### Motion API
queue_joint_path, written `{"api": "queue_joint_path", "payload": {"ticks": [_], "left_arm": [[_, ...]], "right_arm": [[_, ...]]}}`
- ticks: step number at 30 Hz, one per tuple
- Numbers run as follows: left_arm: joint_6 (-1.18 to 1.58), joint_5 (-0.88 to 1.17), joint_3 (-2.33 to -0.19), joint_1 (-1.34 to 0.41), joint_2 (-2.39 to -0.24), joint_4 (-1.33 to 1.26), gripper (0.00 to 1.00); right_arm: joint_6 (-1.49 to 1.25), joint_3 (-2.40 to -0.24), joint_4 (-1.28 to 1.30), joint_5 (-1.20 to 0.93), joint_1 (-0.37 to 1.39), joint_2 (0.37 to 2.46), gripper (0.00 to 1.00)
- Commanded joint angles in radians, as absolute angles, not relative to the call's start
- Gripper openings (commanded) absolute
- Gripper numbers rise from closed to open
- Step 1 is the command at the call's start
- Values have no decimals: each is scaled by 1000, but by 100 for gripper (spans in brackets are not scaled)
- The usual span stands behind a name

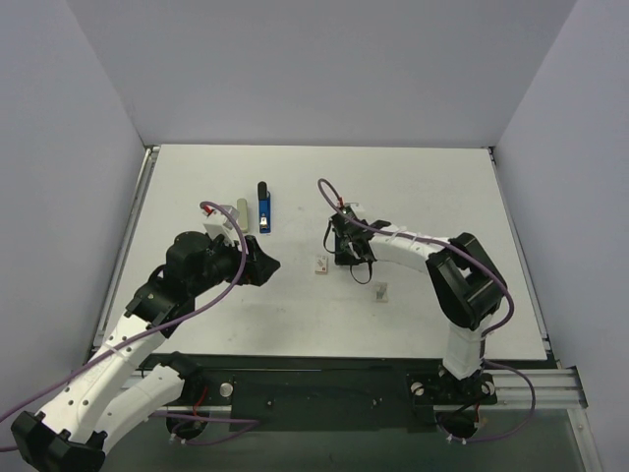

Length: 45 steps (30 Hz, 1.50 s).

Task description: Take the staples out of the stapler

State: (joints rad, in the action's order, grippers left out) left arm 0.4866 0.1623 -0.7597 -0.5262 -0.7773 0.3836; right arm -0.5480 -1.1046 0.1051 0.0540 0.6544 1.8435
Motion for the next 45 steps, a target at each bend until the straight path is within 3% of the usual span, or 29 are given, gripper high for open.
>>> {"api": "queue_joint_path", "payload": {"ticks": [1,19,45], "left_arm": [[483,170,-767,-515,-778,336,91],[486,175,-762,-505,-784,331,91],[486,176,-764,-505,-782,330,91]], "right_arm": [[-587,-1166,75,63,678,1896,0],[-520,-1235,37,-103,741,1971,0],[-453,-1371,41,-176,788,2071,0]]}}
